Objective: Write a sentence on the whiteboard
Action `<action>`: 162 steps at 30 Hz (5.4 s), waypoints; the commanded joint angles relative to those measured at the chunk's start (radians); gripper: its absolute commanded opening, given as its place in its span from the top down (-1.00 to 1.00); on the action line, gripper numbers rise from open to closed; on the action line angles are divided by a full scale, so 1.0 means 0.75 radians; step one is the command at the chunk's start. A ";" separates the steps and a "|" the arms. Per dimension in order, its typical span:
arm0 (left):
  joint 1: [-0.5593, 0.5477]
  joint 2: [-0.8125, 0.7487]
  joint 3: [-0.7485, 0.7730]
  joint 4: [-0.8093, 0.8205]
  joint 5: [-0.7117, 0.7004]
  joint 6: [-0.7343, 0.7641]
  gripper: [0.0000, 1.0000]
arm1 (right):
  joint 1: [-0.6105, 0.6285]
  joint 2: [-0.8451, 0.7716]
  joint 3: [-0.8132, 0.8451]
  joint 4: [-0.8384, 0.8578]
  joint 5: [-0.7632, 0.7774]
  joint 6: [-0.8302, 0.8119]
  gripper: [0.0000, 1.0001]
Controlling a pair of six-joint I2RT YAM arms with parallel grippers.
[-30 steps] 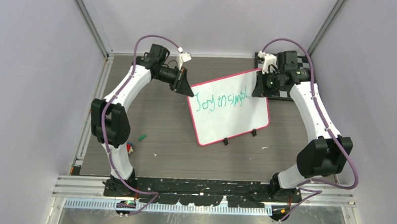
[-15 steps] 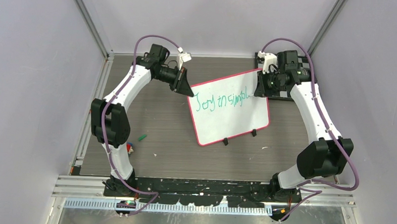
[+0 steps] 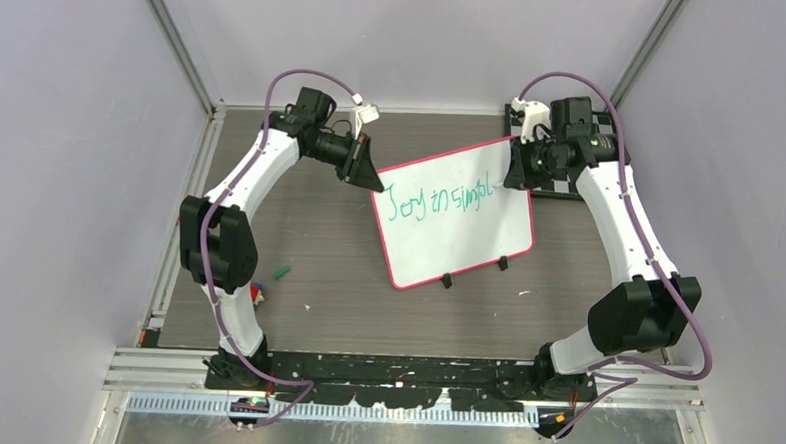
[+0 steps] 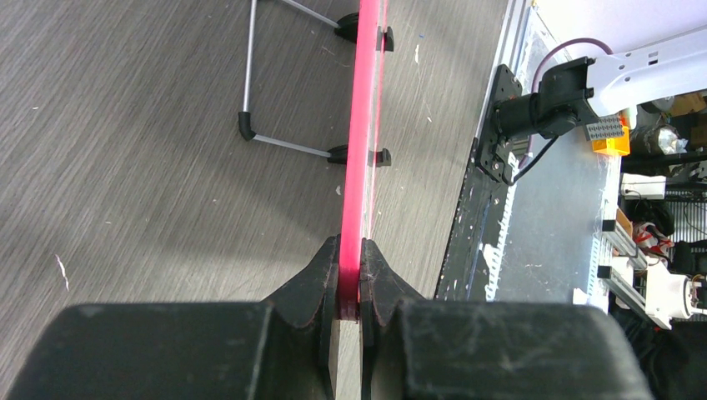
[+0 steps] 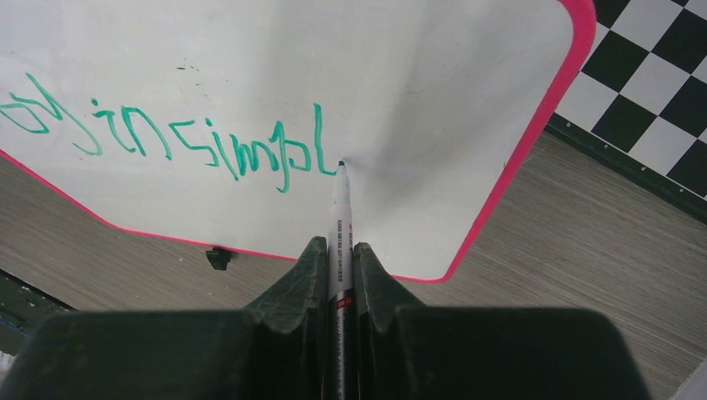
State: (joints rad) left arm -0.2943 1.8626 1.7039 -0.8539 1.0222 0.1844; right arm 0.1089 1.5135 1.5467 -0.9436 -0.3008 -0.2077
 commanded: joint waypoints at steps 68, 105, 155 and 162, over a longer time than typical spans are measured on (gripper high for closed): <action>-0.021 -0.033 -0.021 0.014 -0.085 0.058 1.00 | -0.031 0.006 0.037 0.014 0.090 -0.076 0.99; 0.080 -0.246 -0.362 0.163 -0.034 -0.076 -0.35 | 0.508 -0.227 -0.313 0.190 -0.232 0.136 0.99; -0.004 -0.121 -0.355 0.285 -0.054 -0.166 1.00 | 0.749 -0.206 -0.513 0.481 0.351 0.124 0.99; -0.004 -0.126 -0.355 0.284 -0.054 -0.164 1.00 | 0.747 -0.202 -0.492 0.479 0.397 0.111 1.00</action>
State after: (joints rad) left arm -0.2962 1.7744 1.4220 -0.6640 1.0042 0.0597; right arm 0.6724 1.3746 1.1461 -0.6212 -0.0719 -0.1032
